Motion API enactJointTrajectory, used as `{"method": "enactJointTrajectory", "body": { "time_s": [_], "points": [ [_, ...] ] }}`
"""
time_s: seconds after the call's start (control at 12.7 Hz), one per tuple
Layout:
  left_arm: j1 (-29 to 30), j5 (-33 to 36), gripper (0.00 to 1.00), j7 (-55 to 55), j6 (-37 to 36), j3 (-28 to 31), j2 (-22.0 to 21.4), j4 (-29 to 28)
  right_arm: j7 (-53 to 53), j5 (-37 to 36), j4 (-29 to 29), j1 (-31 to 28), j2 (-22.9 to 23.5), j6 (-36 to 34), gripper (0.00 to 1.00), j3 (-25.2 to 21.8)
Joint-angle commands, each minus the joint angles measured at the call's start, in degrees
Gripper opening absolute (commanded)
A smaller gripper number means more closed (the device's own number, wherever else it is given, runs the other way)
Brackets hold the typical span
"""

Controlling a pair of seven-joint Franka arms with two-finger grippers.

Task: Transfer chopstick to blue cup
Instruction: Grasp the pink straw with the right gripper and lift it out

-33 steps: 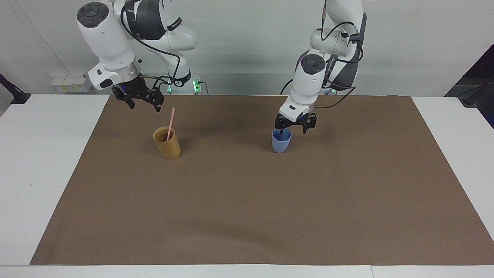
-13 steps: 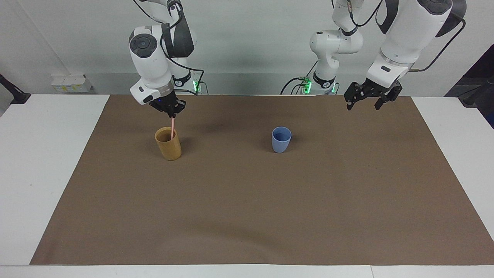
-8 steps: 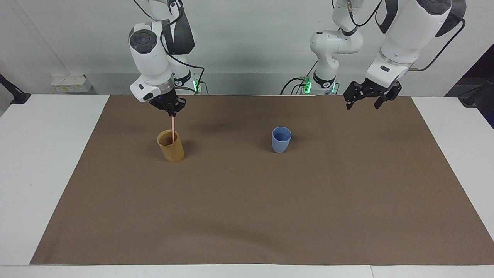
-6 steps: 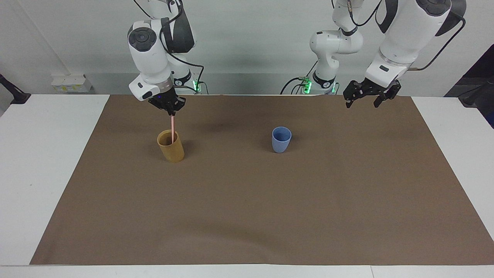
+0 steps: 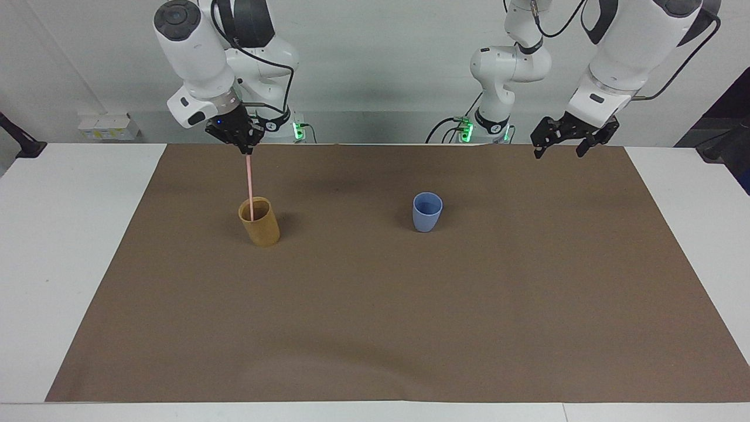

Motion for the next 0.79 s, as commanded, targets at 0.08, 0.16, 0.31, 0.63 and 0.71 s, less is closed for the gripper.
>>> {"method": "enactJointTrajectory", "body": {
  "time_s": [0.08,0.16,0.31,0.63,0.71],
  "points": [
    [2.62,0.47,1.00,0.54,-3.31,-2.64,0.66,2.04,-0.61,7.02,5.01,-1.20,1.51,-2.75,0.00,0.23],
    [2.62,0.47,1.00,0.54,-3.84,-2.74,0.66,2.48,-0.43,9.31,5.28,-1.20,1.51,-2.58,0.00,0.23],
    [2.36,0.47,1.00,0.46,-4.72,-2.48,0.57,2.57,1.67,13.18,7.47,-1.11,1.33,-2.75,0.00,0.32],
    [1.92,-0.05,1.00,0.46,-5.86,-2.04,0.39,2.48,7.38,20.21,11.78,-1.11,1.33,-3.11,0.00,0.75],
    [2.01,-0.49,1.00,0.54,-6.13,-1.95,0.22,2.48,9.22,22.05,12.39,-1.11,1.24,-3.02,0.00,0.93]
  ]
}}
